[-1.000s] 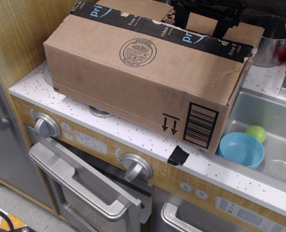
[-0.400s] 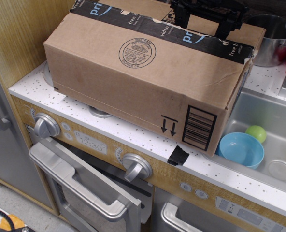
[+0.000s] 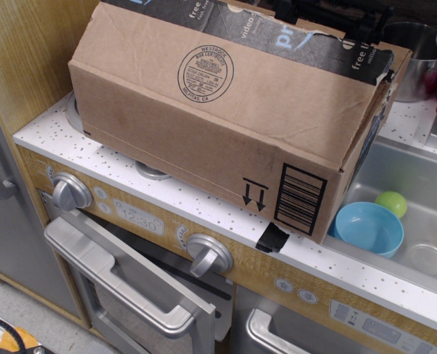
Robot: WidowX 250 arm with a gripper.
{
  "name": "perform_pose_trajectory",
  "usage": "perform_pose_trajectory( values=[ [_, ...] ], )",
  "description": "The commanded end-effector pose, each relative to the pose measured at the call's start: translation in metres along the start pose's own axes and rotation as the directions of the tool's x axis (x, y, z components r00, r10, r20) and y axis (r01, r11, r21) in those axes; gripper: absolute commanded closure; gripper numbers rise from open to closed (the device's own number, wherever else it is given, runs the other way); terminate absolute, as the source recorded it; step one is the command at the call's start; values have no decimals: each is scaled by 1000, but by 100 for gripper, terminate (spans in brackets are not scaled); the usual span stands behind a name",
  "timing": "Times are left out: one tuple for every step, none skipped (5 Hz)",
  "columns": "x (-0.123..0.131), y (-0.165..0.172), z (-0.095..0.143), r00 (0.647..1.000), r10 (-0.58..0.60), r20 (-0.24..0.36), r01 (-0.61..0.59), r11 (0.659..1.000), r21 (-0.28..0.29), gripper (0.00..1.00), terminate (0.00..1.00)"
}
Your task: Open large4fbox flaps
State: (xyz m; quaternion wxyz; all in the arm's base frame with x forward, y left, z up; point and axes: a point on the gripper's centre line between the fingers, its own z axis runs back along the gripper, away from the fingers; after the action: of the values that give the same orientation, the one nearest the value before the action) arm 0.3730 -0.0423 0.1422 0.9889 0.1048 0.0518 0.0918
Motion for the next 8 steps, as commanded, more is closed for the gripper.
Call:
perform_pose_trajectory(
  values=[
    [-10,11,47,996,57,69,-57,998,2,0,0],
    [-26,13,52,992,98,82,-100,995,13,0,0],
    [-46,13,58,989,131,74,-133,991,25,0,0],
    [-60,15,47,985,153,75,-154,988,-2,0,0],
    [-71,20,39,982,178,69,-177,984,-28,0,0],
    [-92,21,37,972,217,86,-217,976,-20,0,0],
    [-109,26,31,966,235,110,-235,972,-13,0,0],
    [-122,30,14,957,255,137,-250,967,-50,0,0]
  ],
)
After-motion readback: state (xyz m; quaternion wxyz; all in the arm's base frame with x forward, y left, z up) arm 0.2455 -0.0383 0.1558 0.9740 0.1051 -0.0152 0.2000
